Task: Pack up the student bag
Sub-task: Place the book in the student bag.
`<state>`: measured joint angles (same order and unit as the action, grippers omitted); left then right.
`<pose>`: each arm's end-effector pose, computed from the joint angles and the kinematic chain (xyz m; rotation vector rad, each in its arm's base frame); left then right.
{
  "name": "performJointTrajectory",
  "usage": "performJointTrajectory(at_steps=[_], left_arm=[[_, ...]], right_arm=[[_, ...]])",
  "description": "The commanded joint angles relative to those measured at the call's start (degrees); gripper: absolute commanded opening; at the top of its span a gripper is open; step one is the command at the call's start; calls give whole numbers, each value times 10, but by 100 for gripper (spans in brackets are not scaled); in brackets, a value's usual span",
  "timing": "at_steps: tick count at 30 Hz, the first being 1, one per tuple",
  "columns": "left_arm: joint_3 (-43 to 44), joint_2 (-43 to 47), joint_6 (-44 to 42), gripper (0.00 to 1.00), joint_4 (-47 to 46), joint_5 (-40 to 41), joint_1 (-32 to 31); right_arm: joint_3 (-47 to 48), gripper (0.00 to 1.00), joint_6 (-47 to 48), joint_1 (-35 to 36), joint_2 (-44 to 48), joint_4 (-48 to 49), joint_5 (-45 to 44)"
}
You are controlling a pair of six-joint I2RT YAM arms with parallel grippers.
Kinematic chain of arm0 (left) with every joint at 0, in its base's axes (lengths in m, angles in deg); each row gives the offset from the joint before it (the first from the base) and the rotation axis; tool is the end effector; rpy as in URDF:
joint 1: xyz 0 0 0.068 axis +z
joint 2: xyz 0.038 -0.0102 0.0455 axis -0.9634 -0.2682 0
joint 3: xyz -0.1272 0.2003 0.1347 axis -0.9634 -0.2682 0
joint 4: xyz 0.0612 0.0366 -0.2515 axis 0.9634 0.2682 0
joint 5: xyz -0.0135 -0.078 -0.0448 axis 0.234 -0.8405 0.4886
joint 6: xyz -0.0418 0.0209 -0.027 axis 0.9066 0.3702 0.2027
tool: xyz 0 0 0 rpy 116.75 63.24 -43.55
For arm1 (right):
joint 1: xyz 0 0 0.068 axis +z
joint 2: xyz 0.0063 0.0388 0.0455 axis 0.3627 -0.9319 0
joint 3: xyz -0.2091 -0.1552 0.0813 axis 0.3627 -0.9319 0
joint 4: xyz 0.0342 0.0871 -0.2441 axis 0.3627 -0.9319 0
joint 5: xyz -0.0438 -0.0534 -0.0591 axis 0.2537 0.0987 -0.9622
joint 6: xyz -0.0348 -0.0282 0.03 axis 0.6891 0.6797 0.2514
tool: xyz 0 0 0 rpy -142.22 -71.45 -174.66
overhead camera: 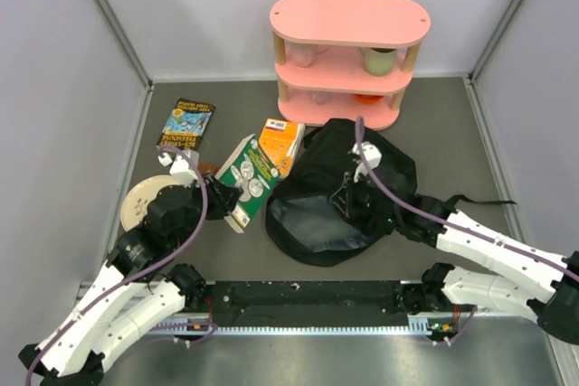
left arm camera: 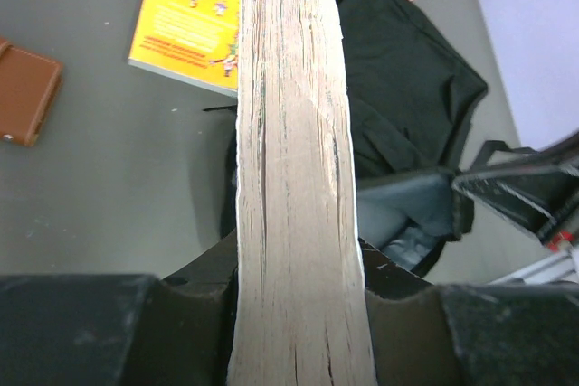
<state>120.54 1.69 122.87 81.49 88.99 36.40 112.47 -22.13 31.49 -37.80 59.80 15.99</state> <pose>0.0945 -0.0644 0.3224 -0.1589 1.9669 -0.6856 0.1355 0.1715 0.2741 -0.4028 2.1327 0.7169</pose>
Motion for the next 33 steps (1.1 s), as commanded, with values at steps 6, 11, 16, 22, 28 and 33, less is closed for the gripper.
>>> performJointTrajectory(at_steps=[6, 11, 16, 22, 28, 33], left_arm=[[35, 32, 59, 0, -93, -166, 1], [-5, 83, 123, 0, -111, -195, 1], [2, 94, 149, 0, -105, -245, 1], [-23, 51, 199, 0, -99, -335, 2], [-61, 34, 218, 0, -98, -362, 1], [-85, 15, 233, 0, -115, -340, 1]], right_arm=[[21, 0, -101, -37, 64, 50, -131], [21, 0, -122, -36, 103, 55, -193], [26, 0, -115, -36, 122, 75, -216], [22, 0, -78, -35, 137, 142, -170], [34, 0, -54, -34, 135, 173, -125], [50, 0, -29, -28, 122, 178, -77]])
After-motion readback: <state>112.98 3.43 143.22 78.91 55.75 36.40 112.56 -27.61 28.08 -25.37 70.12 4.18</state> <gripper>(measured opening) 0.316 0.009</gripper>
